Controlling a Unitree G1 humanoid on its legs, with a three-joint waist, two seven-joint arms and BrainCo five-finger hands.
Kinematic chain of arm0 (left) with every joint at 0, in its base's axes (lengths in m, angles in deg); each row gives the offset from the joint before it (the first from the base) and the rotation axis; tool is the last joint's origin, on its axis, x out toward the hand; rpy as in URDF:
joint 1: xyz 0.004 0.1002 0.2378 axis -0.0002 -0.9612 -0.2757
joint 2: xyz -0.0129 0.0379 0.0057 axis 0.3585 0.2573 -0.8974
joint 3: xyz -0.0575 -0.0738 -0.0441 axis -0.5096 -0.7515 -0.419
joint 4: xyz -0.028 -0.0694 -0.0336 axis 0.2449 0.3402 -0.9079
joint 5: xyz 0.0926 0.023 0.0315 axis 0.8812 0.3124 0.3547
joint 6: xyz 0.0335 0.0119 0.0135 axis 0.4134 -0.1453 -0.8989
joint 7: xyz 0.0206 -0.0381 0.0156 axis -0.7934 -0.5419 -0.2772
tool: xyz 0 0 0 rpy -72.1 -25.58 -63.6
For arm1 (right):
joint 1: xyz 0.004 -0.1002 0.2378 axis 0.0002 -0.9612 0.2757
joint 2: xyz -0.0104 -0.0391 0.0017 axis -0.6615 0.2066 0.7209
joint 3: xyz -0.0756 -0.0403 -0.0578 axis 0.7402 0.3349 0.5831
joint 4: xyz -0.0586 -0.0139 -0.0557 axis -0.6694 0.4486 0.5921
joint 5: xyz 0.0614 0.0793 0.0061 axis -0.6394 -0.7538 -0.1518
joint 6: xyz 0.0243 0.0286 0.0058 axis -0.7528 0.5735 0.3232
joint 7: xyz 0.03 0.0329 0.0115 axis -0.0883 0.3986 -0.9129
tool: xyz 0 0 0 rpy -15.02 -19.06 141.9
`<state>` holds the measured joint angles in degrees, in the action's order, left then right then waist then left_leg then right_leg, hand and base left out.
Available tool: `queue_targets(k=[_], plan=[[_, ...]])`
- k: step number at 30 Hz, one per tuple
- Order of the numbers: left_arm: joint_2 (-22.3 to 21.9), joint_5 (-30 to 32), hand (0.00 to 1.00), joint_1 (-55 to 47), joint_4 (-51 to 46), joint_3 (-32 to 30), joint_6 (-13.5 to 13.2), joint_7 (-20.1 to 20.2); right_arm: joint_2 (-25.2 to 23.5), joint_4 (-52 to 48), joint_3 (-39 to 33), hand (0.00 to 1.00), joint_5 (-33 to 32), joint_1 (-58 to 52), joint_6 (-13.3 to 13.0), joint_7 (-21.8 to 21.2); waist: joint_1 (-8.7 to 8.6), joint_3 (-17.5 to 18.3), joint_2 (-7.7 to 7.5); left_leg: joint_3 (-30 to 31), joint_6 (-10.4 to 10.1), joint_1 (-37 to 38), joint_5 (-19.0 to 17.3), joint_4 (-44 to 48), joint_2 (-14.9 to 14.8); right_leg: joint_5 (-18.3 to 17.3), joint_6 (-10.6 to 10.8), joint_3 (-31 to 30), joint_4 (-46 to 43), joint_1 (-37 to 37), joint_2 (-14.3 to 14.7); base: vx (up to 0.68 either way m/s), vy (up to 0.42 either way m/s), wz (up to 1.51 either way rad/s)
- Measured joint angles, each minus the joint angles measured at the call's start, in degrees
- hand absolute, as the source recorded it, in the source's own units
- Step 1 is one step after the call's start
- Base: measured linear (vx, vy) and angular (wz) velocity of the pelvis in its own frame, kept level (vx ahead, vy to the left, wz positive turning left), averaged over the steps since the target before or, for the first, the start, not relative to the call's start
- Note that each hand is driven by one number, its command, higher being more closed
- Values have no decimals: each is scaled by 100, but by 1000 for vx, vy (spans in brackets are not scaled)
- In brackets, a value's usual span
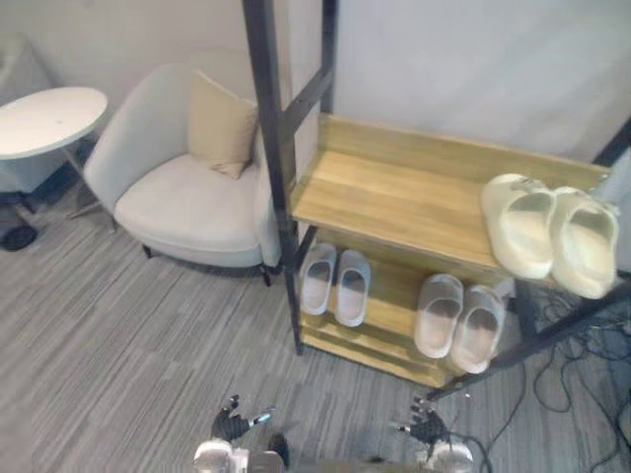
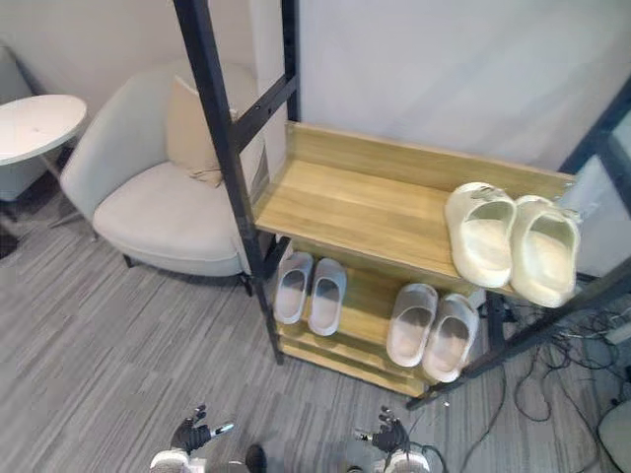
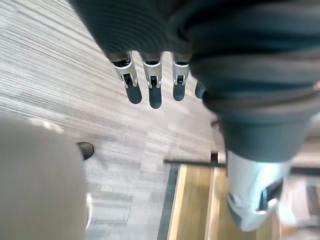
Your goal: Organize the slippers on the shoe rack
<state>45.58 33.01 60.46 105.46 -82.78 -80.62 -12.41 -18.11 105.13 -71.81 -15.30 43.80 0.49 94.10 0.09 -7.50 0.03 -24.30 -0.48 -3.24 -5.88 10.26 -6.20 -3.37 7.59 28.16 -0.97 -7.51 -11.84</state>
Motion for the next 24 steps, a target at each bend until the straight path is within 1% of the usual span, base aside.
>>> queue_targets(k=[1, 3, 4, 5, 6, 7, 8, 9, 10, 11, 12, 13, 14, 15, 16, 17, 18, 20, 21, 24], plan=[[-5, -1, 0, 1, -2, -15, 0, -17, -28, -9, 2, 0, 2, 63, 15, 1, 18, 1, 27, -64, -27, -78, -72, 157, -26, -37, 35, 95, -67, -12, -61, 134, 72, 42], [12, 1, 0, 9, -4, -32, 5, -66, -152, -24, -2, 0, 9, 144, 37, 0, 31, 7, -22, 88, -48, -70, -79, 86, 142, -73, 72, 215, -98, -79, -178, 164, 67, 45], [28, -2, 0, 16, -3, -33, 16, -85, -229, -30, -12, 0, 33, 157, 41, 0, 30, 49, -110, 174, -25, -78, -91, 26, 260, -84, 127, 321, -153, -89, -267, 184, 57, 48], [24, -1, 0, 66, 2, -32, 15, -97, -268, -17, -9, 0, 68, 166, 51, -3, 61, 22, -155, 232, 3, -91, -184, 64, 284, -160, 147, 372, -422, -60, -364, 201, 59, 42], [17, 0, 0, 88, 27, -24, 36, -100, -274, -6, 2, 0, 147, 220, 68, -6, 67, 13, -144, 306, -15, -122, -244, 154, 250, -221, 153, 406, -808, 47, -451, 207, 89, 32], [3, 0, 0, 99, 59, 15, 62, -102, -272, -2, 6, 0, 188, 259, 96, -9, 64, 17, -103, 350, -28, -105, -312, 287, 177, -227, 144, 369, -1480, 249, -566, 236, 157, 28], [23, -3, 0, 102, 59, 13, 72, -103, -295, -2, 19, 0, 203, 305, 100, -16, 64, -3, -130, 366, -15, -32, -367, 353, 168, -182, 130, 200, -2253, 499, -743, 182, 166, 32], [60, -3, 0, 106, 77, 18, 79, -103, -325, -2, 27, 0, 204, 334, 99, -16, 36, -27, -172, 448, 25, 45, -418, 392, 170, -13, 156, -67, -2951, 746, -889, 164, 133, 37], [88, -1, 0, 127, 106, 52, 86, -109, -357, 2, 37, 0, 206, 335, 101, -17, 9, -62, -132, 598, 45, 124, -455, 393, 120, -86, 145, -480, -3552, 1062, -884, 163, 22, 63], [134, 0, 0, 180, 146, 89, 102, -113, -407, -3, 66, 0, 206, 332, 98, -30, -29, -79, -167, 785, 52, 187, -461, 376, 74, -566, 32, -982, -3861, 1272, -562, 163, -31, 76], [144, 1, 0, 240, 189, 75, 112, -122, -414, -7, 91, 0, 206, 316, 97, -36, -28, -91, -154, 973, 51, 248, -460, 303, 55, -836, -62, -1337, -3803, 1373, -239, 189, -100, 103], [136, 2, 0, 302, 244, 76, 113, -123, -416, -14, 100, 0, 206, 273, 96, -39, -51, -101, -139, 1209, 42, 322, -455, 212, 68, -1049, -159, -1691, -3519, 1406, 131, 141, -94, 113], [116, 2, 0, 333, 268, 82, 110, -121, -419, -27, 106, 0, 203, 221, 94, -43, -70, -101, -137, 1430, 15, 331, -439, 195, 112, -1126, -197, -1979, -3081, 1394, 389, 157, -134, 121], [96, 2, 0, 343, 269, 85, 108, -121, -423, -32, 109, 0, 202, 189, 93, -43, -73, -99, -155, 1593, -9, 326, -424, 194, 187, -1093, -244, -2218, -2567, 1331, 520, 88, -114, 109], [86, 4, 0, 342, 269, 84, 103, -123, -435, -34, 110, 0, 199, 154, 91, -46, -59, -80, -244, 1704, -35, 317, -409, 186, 332, -875, -340, -2373, -2034, 1316, 533, 95, -163, 97], [84, 11, 0, 353, 311, 76, 100, -123, -430, -25, 117, 0, 191, 126, 88, -49, -54, -79, -339, 1799, -78, 323, -416, 179, 466, -817, -382, -2328, -1773, 1264, 447, 106, -168, 90], [-29, 15, 0, 395, 378, 79, 100, -122, -412, -9, 115, 0, 188, 135, 94, -46, -32, -61, -130, 1956, -186, 304, -392, 133, 377, -739, -423, -2142, -1550, 1097, 498, 132, -183, 70], [-127, 22, 0, 324, 390, 77, 98, -134, -365, -9, 131, 0, 157, 168, 92, -44, -4, -44, 30, 2051, -295, 332, -325, -56, 245, -610, -494, -1897, -1140, 871, 640, 102, -142, 48], [-129, 21, 0, 317, 390, 77, 100, -133, -390, -9, 145, 0, 147, 170, 92, -44, 2, -39, 50, 2081, -345, 351, -291, -125, 184, -563, -525, -1801, -986, 757, 701, 66, -156, 39], [-110, 27, 0, 309, 392, 77, 105, -135, -480, -9, 244, 0, 144, 168, 89, -45, 24, -43, 9, 2193, -476, 536, -203, -378, 78, -480, -583, -1673, -765, 530, 852, 50, -115, 21]])
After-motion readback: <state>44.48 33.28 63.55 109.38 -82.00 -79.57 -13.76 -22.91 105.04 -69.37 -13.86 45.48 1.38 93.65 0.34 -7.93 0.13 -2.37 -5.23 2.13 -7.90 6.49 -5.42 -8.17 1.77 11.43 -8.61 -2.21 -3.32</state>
